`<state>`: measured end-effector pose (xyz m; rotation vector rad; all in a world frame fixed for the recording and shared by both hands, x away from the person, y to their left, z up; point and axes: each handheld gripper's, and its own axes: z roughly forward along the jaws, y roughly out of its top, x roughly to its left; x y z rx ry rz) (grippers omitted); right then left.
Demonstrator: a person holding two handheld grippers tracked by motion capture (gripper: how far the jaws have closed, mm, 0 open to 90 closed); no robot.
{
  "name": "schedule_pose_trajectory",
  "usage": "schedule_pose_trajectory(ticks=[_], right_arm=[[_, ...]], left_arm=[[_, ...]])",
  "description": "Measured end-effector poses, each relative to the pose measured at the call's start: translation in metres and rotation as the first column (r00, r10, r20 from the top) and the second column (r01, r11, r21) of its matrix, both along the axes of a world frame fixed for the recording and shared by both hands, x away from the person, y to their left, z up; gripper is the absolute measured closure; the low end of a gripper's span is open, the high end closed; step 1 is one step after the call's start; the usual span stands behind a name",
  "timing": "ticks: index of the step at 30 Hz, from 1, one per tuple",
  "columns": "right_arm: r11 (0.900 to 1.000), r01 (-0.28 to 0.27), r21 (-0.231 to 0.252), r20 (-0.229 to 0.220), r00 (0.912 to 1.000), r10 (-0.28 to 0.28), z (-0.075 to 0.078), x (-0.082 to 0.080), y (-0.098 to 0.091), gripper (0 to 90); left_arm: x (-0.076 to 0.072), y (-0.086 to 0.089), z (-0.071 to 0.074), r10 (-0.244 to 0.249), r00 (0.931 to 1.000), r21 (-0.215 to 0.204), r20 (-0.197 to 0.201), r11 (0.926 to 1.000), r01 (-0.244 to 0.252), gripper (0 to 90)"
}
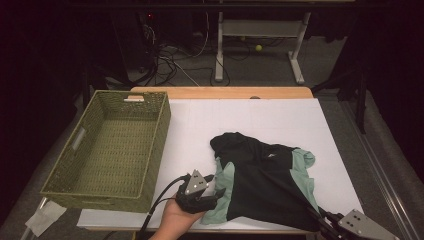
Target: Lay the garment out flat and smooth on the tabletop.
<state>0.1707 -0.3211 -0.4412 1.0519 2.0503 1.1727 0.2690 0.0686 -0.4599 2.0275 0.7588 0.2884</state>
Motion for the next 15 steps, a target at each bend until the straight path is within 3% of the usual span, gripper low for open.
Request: schedule_pose_trajectory(ticks=[1,3,6,10,12,14,15], right_arm=[[0.9999,0.004,0.016,-0.002,1.0,-0.004,0.0,-0.002,-0.002,72.2],[0.9989,0.016,0.043,0.009,0.9998,-0.017,0.003,-0.001,-0.003,64.6],[0.9953,0.034,0.09,0.029,0.9989,-0.037,0.012,0.005,-0.004,57.4],[0.9948,0.048,0.09,0.037,0.998,-0.052,0.02,0.023,0.002,51.1],[0.9953,0.051,0.083,0.027,0.9982,-0.053,0.021,0.035,0.008,48.0],[0.9957,0.051,0.077,0.011,0.9986,-0.052,0.02,0.047,0.013,44.4],[0.9957,0.051,0.077,0.011,0.9986,-0.052,0.02,0.047,0.013,44.4]], left_arm=[[0.001,-0.004,0.002,-0.011,0.9999,-0.003,0.002,0.9999,0.011,38.6],[0.003,-0.008,0.006,-0.028,0.9996,-0.008,0.01,0.9996,0.028,38.6],[0.006,-0.013,0.011,-0.037,0.9991,-0.013,0.021,0.9992,0.037,38.7],[0.013,-0.021,0.019,-0.066,0.9976,-0.028,0.02,0.9974,0.067,39.2],[0.012,-0.022,0.017,-0.076,0.9968,-0.007,0.023,0.9971,0.076,50.7],[0.011,-0.021,0.015,-0.095,0.9954,0.008,0.012,0.9954,0.095,68.9],[0.011,-0.021,0.015,-0.095,0.9954,0.008,0.012,0.9954,0.095,74.3]])
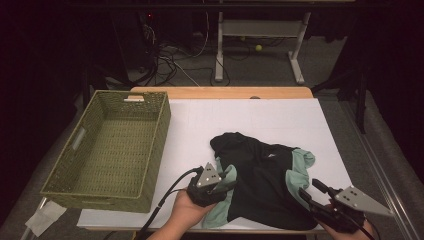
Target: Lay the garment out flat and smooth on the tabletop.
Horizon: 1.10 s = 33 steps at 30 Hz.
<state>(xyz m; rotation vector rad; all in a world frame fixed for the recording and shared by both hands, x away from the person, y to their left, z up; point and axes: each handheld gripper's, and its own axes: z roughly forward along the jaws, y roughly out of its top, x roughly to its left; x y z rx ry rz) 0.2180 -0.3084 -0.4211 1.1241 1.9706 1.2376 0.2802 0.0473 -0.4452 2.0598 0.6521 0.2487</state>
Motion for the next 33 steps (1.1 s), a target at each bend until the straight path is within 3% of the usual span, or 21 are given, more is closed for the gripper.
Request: schedule_pose_trajectory(ticks=[1,4,6,8,11,13,15,18,19,20,23,26,27,29,30,33], right_arm=[[1.0,-0.004,-0.005,-0.03,0.9995,0.004,-0.005,0.009,0.006,41.9],[0.9978,-0.015,-0.065,-0.07,0.9975,0.011,-0.02,0.015,0.014,42.2],[0.9946,-0.017,-0.103,-0.095,0.9954,0.007,-0.03,0.014,0.015,47.5],[0.9937,-0.021,-0.11,-0.111,0.9938,0.009,-0.033,0.014,0.014,50.0],[0.9911,-0.03,-0.13,-0.152,0.9884,0.01,-0.04,0.012,0.008,62.9],[0.9884,-0.035,-0.148,-0.161,0.9868,0.011,-0.042,0.011,0.005,72.2],[0.9853,-0.05,-0.163,-0.177,0.984,0.021,-0.044,0.01,0.005,82.0],[0.9861,-0.047,-0.159,-0.162,0.9866,0.021,-0.041,0.005,0.003,84.1],[0.9893,-0.037,-0.141,-0.12,0.9926,0.02,-0.034,-0.006,0.001,84.2],[0.9893,-0.037,-0.141,-0.12,0.9926,0.02,-0.034,-0.006,0.001,84.2],[0.9928,-0.018,-0.118,-0.056,0.9984,0.011,-0.025,-0.037,-0.007,84.3],[0.9952,-0.009,-0.097,-0.039,0.9992,0.005,-0.023,-0.062,-0.014,84.2],[0.9952,-0.009,-0.097,-0.039,0.9992,0.005,-0.023,-0.062,-0.014,84.2],[0.9963,-0.019,-0.083,-0.048,0.9988,0.015,-0.025,-0.077,-0.016,80.6],[0.9965,-0.025,-0.079,-0.046,0.9987,0.022,-0.025,-0.079,-0.015,76.5],[0.9984,-0.026,-0.051,-0.036,0.999,0.024,-0.022,-0.077,-0.014,65.0]], left_arm=[[-0.004,0.003,-0.001,-0.002,1.0,-0.013,-0.006,0.9999,0.002,78.4],[-0.011,0.008,-0.002,-0.013,0.9998,-0.019,-0.012,0.9997,0.013,80.4],[-0.024,0.017,-0.007,-0.038,0.9986,-0.032,-0.037,0.9988,0.036,80.4],[-0.028,0.02,-0.008,-0.043,0.9979,-0.038,-0.048,0.9985,0.041,80.4],[-0.045,0.026,-0.013,-0.053,0.9959,-0.031,-0.074,0.9982,0.051,80.3],[-0.048,0.027,-0.015,-0.053,0.9958,-0.026,-0.074,0.9984,0.051,80.3],[-0.053,0.03,-0.02,-0.053,0.9931,-0.029,-0.104,0.9983,0.05,80.3],[-0.056,0.032,-0.021,-0.049,0.9929,-0.032,-0.108,0.9985,0.046,80.3],[-0.061,0.036,-0.02,-0.048,0.9937,-0.034,-0.101,0.9984,0.045,80.3],[-0.061,0.036,-0.02,-0.048,0.9937,-0.034,-0.101,0.9984,0.045,80.3],[-0.069,0.041,-0.017,-0.047,0.9939,-0.042,-0.1,0.9982,0.043,80.2],[-0.084,0.047,-0.013,-0.067,0.9939,-0.047,-0.088,0.9969,0.063,79.9],[-0.084,0.047,-0.013,-0.067,0.9939,-0.047,-0.088,0.9969,0.063,79.9],[-0.088,0.05,-0.013,-0.074,0.993,-0.05,-0.092,0.9963,0.069,77.9],[-0.089,0.051,-0.013,-0.072,0.9939,-0.044,-0.084,0.9967,0.068,74.8],[-0.084,0.055,-0.007,-0.04,0.9961,-0.08,-0.079,0.9962,0.033,60.2]])
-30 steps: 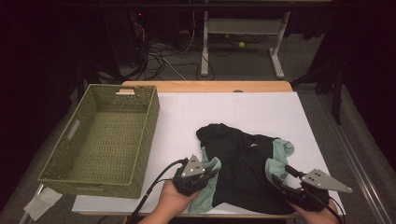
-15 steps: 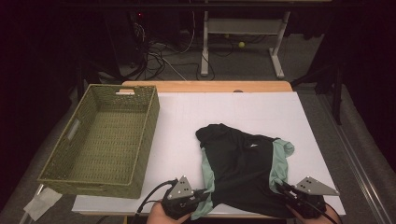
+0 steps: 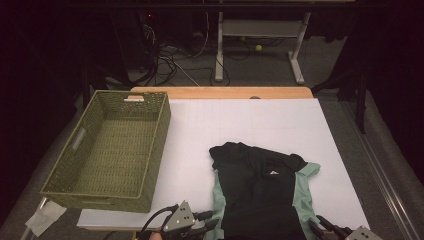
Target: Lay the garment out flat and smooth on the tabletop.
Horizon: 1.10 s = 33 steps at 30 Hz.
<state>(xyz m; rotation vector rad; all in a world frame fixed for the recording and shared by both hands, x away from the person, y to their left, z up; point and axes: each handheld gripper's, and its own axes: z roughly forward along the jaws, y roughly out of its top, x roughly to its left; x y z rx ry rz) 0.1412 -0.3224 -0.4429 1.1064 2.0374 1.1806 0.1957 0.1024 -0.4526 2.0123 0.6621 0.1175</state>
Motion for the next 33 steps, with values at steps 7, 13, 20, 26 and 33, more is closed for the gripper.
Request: schedule_pose_trajectory(ticks=[7,13,20,26,33], right_arm=[[0.9985,0.008,0.055,0.02,0.9997,-0.01,0.01,0.014,-0.004,57.6],[0.9999,0.012,-0.007,0.0,0.9999,-0.012,0.008,0.051,0.004,55.5],[0.9972,0.05,-0.056,-0.114,0.9919,-0.056,-0.014,0.106,0.008,40.7],[0.9997,-0.002,-0.023,-0.16,0.987,-0.002,-0.019,0.113,0.011,67.3],[0.9957,-0.049,-0.078,-0.119,0.9921,0.04,-0.015,0.096,0.021,88.0]], left_arm=[[0.017,-0.004,0.019,0.036,0.9987,-0.034,0.037,0.9988,-0.035,39.3],[0.07,-0.031,0.009,0.097,0.9952,0.067,0.016,0.993,-0.097,39.1],[0.093,-0.046,-0.017,0.089,0.9902,0.134,-0.108,0.9882,-0.074,47.2],[0.089,-0.042,-0.021,0.079,0.9908,0.138,-0.109,0.9884,-0.064,77.1],[0.067,-0.032,-0.02,0.063,0.9937,0.117,-0.093,0.9918,-0.052,82.8]])
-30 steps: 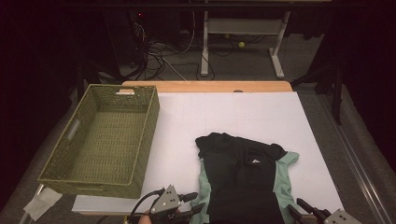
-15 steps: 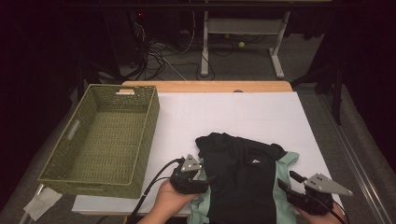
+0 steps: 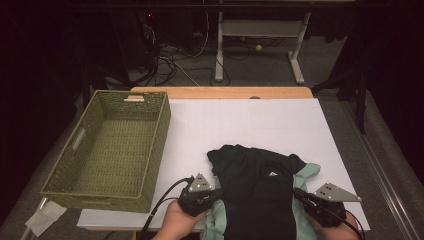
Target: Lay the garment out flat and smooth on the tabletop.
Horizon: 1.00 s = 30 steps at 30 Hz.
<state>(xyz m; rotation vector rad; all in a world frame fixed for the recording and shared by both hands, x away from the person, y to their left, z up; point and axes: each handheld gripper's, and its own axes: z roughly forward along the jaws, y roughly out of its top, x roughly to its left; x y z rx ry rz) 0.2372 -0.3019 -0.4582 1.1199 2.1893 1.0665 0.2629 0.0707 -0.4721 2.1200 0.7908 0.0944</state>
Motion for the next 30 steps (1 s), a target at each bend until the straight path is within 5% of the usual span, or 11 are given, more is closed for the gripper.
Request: schedule_pose_trajectory(ticks=[5,9,13,16,20,21,24,26,27,28,30], right_arm=[[0.9987,-0.051,0.007,0.01,0.9987,0.05,0.004,-0.022,0.003,87.4],[0.998,-0.05,0.039,0.03,0.9984,0.049,0.008,-0.029,0.001,76.0],[0.9977,0.015,0.065,0.075,0.997,-0.02,0.019,-0.015,-0.006,66.4],[0.9927,0.112,0.046,0.081,0.9901,-0.115,0.024,0.024,-0.016,59.9],[0.983,0.181,0.032,0.04,0.9825,-0.182,0.018,0.056,-0.022,51.6],[0.9771,0.208,0.045,-0.034,0.9779,-0.206,0.007,0.072,-0.026,37.6],[0.9743,0.223,0.031,-0.102,0.9704,-0.219,-0.004,0.082,-0.027,34.0],[0.9809,0.194,0.011,-0.135,0.9723,-0.191,-0.011,0.084,-0.024,43.1],[0.9828,0.185,-0.011,-0.118,0.9758,-0.185,-0.011,0.082,-0.021,58.3],[0.9905,0.136,-0.023,-0.097,0.9858,-0.137,-0.008,0.077,-0.018,79.8],[0.9887,0.143,-0.046,-0.028,0.9892,-0.144,-0.003,0.07,-0.015,81.7]], left_arm=[[-0.024,0.002,0.003,-0.057,0.9984,-0.014,-0.009,0.9983,0.057,82.5],[-0.024,0.006,0.009,-0.031,0.9993,-0.04,0.02,0.9987,0.032,74.5],[-0.005,0.007,0.02,0.071,0.9948,-0.075,0.074,0.995,-0.065,57.2],[0.02,0.003,0.025,0.159,0.9794,-0.042,0.125,0.9871,-0.155,44.9],[0.055,0.001,0.019,0.268,0.961,-0.021,0.068,0.9634,-0.267,34.1],[0.061,0.002,0.016,0.287,0.9571,-0.013,0.039,0.9579,-0.287,29.7],[0.075,0.002,0.004,0.273,0.9602,0.009,-0.061,0.9621,-0.273,30.1],[0.075,0.0,-0.002,0.213,0.9729,0.012,-0.089,0.977,-0.213,41.1],[0.074,0.0,-0.003,0.2,0.9758,0.005,-0.089,0.9798,-0.2,49.2],[0.072,-0.001,-0.004,0.19,0.9783,-0.006,-0.082,0.9816,-0.191,72.2],[0.068,0.0,0.001,0.183,0.9812,-0.038,-0.061,0.9819,-0.186,78.3]])
